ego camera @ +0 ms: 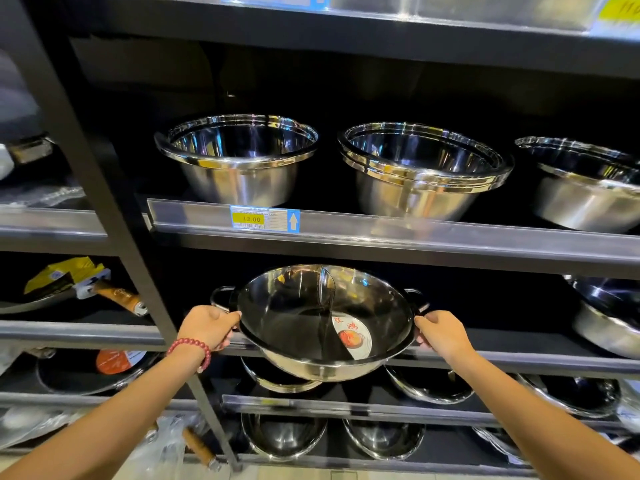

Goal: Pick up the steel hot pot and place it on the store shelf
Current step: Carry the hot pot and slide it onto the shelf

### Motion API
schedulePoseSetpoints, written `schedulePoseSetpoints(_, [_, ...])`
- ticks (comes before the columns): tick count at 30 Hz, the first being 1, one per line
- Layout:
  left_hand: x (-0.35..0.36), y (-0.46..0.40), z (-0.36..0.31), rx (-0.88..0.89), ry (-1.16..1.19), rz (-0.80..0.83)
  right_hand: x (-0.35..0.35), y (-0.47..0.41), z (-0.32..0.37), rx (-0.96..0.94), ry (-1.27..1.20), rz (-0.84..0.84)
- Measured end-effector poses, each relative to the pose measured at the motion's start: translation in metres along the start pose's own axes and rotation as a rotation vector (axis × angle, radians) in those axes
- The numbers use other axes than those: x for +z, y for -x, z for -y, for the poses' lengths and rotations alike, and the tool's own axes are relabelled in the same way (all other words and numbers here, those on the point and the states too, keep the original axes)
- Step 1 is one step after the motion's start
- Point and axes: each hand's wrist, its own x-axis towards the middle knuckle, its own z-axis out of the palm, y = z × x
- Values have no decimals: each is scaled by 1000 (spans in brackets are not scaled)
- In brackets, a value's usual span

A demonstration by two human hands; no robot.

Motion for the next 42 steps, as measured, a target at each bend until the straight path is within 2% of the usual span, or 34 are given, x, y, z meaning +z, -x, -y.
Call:
schedulePoseSetpoints(5, [0,-9,3,-20,39,9,7,-5,3,44,-97,23])
schedulePoseSetpoints(13, [16,-24,-5,-55,14,-103,34,-26,22,67,-34,35])
schedulePoseSetpoints(15, [15,-27,-4,-62,19,-52,33,-27,23,60,-30,62])
schedulePoseSetpoints(20, [8,-16,-3,-107,30,224,19,-19,19,54,-1,124])
schedulePoseSetpoints(23, [5,-16,-2,-107,32,277,15,-18,18,50,-39,164])
schedulePoseSetpoints(26, [9,-20,-1,-86,80,212,20,-24,19,50,-73,167])
schedulePoseSetpoints(32, [22,-36,-3,-19,2,-14,47,-43,30,77,-127,145])
schedulePoseSetpoints(42, [31,-66,9,-82,-4,-72,83,-63,35,110,-106,152])
